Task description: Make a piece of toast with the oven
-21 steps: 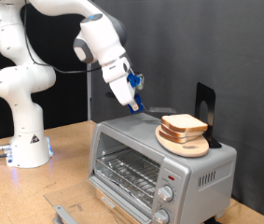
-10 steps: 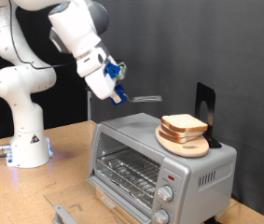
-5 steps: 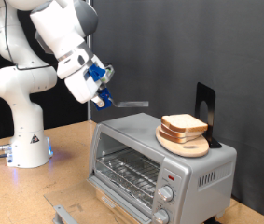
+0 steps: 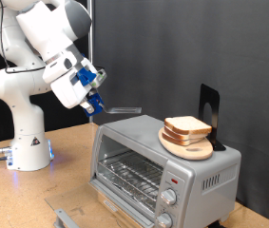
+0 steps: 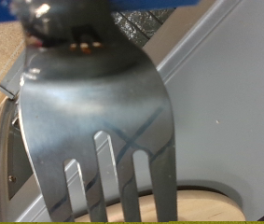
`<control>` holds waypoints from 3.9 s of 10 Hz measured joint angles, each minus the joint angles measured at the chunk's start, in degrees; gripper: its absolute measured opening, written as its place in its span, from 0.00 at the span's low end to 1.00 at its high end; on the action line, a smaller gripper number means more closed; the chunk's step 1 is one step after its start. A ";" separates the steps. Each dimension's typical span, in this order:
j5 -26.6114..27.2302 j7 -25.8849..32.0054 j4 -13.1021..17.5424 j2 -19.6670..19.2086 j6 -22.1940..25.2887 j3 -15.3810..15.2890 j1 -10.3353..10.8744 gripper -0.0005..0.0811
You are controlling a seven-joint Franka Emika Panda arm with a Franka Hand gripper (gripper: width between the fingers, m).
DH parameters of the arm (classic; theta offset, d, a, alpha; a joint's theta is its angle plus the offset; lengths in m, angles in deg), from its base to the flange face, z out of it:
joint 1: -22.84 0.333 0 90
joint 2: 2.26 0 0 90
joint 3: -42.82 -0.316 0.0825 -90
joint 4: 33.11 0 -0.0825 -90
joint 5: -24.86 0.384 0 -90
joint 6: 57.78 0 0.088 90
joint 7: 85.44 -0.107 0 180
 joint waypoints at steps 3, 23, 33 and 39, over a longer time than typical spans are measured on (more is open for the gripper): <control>-0.14 -0.67 -0.33 -0.73 -1.36 -1.34 0.01 0.45; 3.58 -4.67 2.81 -9.96 -11.19 -7.79 1.86 0.45; 2.31 -7.13 3.96 -11.70 -12.02 -9.31 1.93 0.45; 2.13 -8.82 5.15 -13.03 -12.11 -10.21 1.92 0.45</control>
